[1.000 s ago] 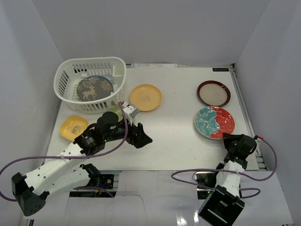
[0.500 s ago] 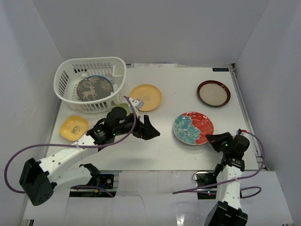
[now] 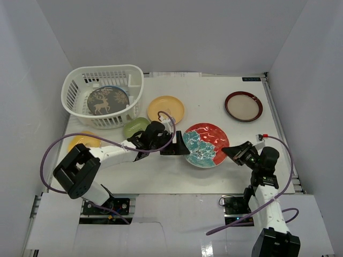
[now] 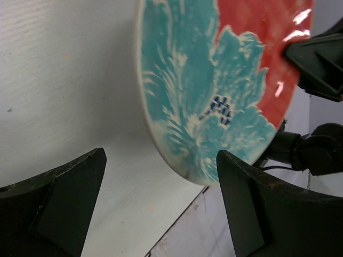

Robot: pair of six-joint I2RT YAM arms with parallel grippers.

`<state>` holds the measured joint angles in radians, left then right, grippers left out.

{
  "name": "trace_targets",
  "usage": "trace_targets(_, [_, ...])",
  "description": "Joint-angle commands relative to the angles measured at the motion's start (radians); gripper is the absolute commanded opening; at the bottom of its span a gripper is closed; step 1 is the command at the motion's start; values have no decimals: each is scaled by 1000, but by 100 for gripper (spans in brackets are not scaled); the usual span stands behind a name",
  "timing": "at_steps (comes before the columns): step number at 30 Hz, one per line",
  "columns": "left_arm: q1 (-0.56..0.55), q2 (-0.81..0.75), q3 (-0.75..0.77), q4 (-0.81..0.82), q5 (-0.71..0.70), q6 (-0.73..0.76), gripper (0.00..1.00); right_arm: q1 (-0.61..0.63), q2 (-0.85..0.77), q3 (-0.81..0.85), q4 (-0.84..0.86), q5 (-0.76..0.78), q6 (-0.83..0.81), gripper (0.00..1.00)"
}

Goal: Place the plates into the plastic bin on the countertop

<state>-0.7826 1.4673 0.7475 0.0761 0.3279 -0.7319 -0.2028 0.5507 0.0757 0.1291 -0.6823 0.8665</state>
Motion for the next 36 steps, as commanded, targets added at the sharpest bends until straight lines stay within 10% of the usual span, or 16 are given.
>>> trace_targets(1, [3,30,30,37,-56,-11,94,23,-12,41,291,-155,109,8])
trace_targets(7, [3,48,26,134,-44,-43,67,52,18,42,354,-198,121,8])
trace_targets(10, [3,22,24,137,-56,-49,17,62,18,41,354,-189,123,8])
trace_targets(13, [5,-12,20,134,-70,-58,0,72,31,36,369,-183,129,8])
trace_targets(16, [9,-51,23,125,-78,-66,0,88,48,19,423,-181,157,13])
trace_targets(24, [268,-249,171,10,26,-99,0,109,48,32,440,-171,151,76])
trace_targets(36, [808,-309,446,-182,66,-179,0,151,52,35,368,-105,68,76])
